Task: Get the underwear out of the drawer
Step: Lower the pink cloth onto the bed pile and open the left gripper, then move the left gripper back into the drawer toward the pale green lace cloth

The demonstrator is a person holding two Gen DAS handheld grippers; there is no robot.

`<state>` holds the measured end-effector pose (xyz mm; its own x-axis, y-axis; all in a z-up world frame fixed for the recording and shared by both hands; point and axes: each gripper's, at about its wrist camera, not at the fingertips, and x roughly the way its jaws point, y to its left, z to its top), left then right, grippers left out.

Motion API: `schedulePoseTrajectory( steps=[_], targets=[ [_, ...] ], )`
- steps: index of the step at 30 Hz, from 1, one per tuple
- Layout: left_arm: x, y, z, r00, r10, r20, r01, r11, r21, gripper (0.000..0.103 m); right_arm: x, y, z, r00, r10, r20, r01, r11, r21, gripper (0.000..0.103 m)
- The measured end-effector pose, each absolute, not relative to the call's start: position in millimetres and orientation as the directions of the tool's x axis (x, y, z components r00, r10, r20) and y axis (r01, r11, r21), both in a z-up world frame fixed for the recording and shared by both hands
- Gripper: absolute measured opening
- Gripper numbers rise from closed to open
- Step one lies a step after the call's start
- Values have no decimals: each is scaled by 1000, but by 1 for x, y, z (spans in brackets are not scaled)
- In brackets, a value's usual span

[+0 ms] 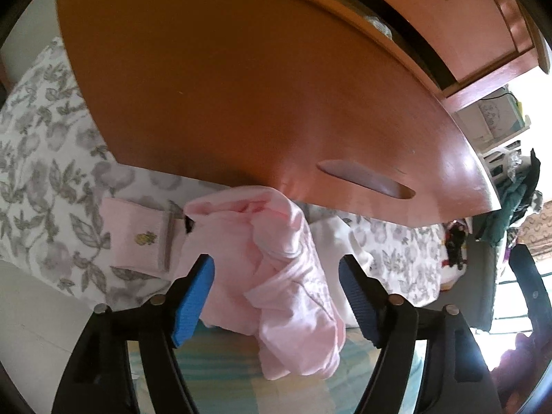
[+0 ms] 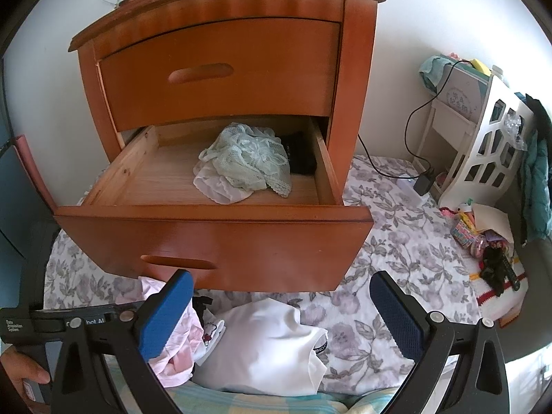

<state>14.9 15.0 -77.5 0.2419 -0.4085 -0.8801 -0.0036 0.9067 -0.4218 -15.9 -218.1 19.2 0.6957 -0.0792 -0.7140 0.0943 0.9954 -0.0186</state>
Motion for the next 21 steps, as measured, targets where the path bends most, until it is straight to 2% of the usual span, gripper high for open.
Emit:
schedulePoseTrajectory(
  steps=[3,16,19,21],
  targets=[
    [13,18,-74,266,-380,-886,-5,919,-395,82,-16,-218,19,696,-79,-714,94,995,-20,103],
    [9,26,-55,342,-341,-875,30,935,-353,89,-18,-218,22,699,-85,-711,94,995,-27,103],
    [7,32,-48,377,-329,-866,38,939,-341,96,-18,-218,22,697,-86,-712,96,995,-26,103],
    [6,36,-44,392,-328,-860,39,939,-340,96,-17,-217,22,697,-85,-712,94,995,-27,103]
  ],
)
